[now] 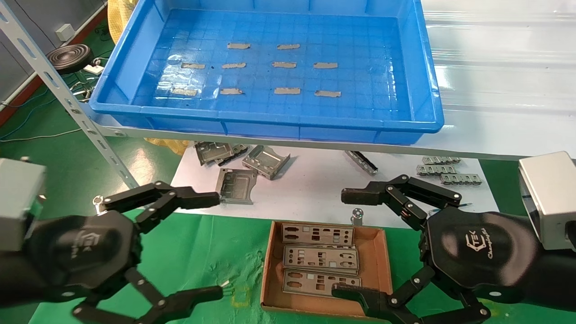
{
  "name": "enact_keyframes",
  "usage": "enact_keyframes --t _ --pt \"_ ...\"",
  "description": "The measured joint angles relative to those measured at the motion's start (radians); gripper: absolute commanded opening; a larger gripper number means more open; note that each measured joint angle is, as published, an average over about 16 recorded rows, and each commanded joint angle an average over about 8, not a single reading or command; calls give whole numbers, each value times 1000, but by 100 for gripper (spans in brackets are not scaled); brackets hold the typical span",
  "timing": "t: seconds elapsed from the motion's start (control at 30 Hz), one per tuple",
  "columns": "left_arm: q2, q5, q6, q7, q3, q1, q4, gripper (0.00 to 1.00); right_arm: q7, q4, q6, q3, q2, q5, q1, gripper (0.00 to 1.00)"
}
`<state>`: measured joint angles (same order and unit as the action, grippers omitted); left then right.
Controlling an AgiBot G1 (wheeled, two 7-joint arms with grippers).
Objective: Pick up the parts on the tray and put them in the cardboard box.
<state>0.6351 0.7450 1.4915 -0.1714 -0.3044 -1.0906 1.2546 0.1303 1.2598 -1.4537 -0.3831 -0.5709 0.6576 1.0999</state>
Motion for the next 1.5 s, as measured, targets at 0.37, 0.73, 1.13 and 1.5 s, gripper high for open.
enact_keyframes --t 0.37,0.73,1.13,1.5 --pt "-33 -22 7 -20 35 23 41 100 0 0 0 0 0 0 0 100" --pt "-28 -19 5 -18 30 20 35 100 0 0 0 0 0 0 0 100" --pt "-24 -15 4 -16 25 17 30 100 0 0 0 0 0 0 0 100" --pt "-23 -14 4 -15 24 16 28 100 0 0 0 0 0 0 0 100"
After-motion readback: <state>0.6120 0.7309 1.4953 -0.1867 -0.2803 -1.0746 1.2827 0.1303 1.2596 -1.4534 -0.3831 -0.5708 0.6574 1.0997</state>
